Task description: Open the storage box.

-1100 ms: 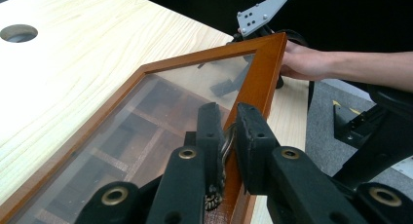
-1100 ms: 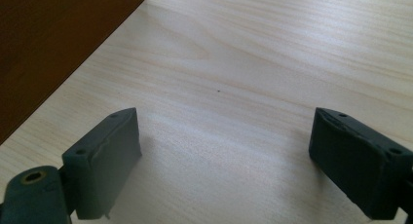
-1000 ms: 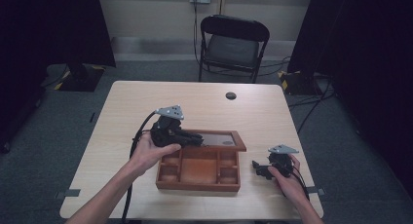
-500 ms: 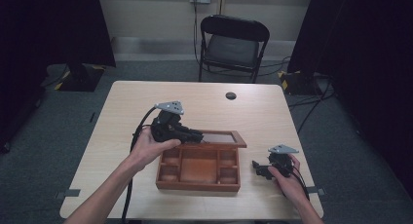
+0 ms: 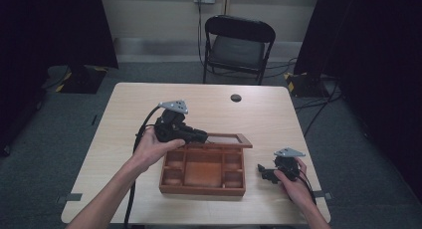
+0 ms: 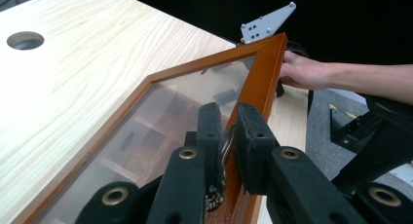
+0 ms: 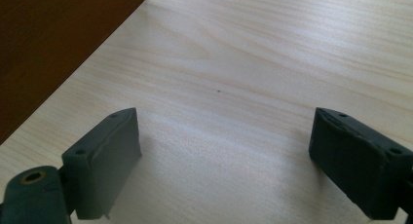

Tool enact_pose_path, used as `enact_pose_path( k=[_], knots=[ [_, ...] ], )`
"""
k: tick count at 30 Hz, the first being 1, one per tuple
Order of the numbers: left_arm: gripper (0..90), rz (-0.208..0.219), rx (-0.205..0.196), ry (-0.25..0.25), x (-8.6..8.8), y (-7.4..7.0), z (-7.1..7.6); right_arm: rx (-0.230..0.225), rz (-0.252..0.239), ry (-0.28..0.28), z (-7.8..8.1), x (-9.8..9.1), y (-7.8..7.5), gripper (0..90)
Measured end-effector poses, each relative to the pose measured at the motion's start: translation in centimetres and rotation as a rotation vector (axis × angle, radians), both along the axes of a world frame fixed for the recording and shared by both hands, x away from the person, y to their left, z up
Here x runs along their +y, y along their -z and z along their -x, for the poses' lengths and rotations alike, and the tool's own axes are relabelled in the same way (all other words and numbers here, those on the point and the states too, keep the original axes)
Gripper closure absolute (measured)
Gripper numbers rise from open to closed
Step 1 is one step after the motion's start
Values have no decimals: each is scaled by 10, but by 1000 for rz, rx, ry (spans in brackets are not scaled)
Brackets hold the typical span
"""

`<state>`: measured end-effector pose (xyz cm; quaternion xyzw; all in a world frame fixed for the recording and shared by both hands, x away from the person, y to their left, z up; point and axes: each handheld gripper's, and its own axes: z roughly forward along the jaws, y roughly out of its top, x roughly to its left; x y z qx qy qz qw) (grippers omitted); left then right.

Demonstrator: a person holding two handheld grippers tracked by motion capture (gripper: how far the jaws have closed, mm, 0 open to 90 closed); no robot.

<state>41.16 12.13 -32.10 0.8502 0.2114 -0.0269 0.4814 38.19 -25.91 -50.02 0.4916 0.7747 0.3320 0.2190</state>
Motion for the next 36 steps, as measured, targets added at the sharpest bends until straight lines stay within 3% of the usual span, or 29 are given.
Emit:
enact_pose_path(
  k=[36],
  knots=[
    [795, 23, -30, -29, 1, -10, -13, 0, 0, 0, 0, 0, 0, 107]
  ],
)
